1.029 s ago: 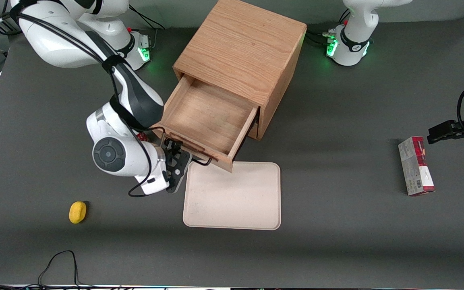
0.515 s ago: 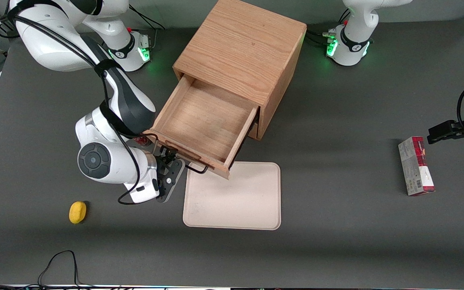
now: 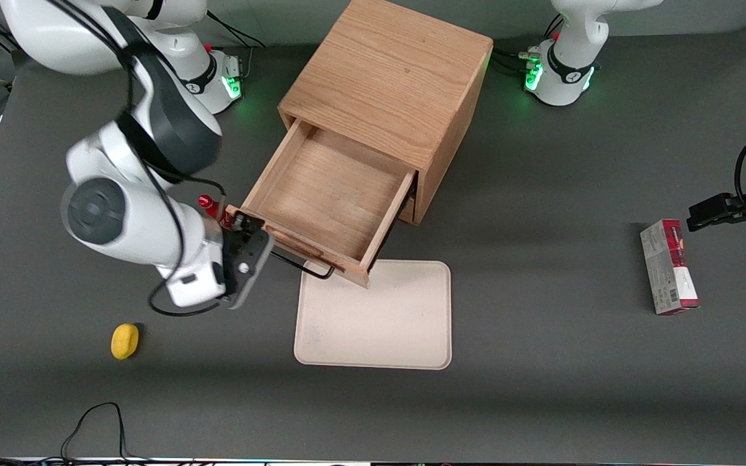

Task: Open upper drawer

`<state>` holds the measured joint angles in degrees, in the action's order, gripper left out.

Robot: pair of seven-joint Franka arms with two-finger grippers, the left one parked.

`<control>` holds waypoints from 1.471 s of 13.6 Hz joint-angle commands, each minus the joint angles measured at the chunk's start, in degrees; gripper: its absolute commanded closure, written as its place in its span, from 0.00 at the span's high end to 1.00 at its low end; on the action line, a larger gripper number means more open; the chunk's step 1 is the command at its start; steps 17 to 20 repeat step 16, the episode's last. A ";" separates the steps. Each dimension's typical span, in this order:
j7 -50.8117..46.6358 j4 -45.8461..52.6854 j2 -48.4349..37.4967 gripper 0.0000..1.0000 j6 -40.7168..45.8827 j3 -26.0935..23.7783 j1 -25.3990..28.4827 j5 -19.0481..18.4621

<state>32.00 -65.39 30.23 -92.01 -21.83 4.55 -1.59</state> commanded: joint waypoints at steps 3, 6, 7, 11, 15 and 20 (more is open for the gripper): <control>-23.06 -15.24 -19.11 1.00 5.79 12.15 0.19 4.85; -34.87 -32.46 -34.75 1.00 3.08 14.26 0.02 4.92; -36.38 -38.78 -40.54 1.00 0.97 15.93 0.02 5.36; -36.83 -43.07 -45.62 1.00 -1.51 19.81 -1.30 3.35; -44.66 -40.26 -42.89 1.00 -1.33 20.34 -1.30 3.17; -44.57 -40.26 -42.63 1.00 -1.25 20.34 -1.22 3.08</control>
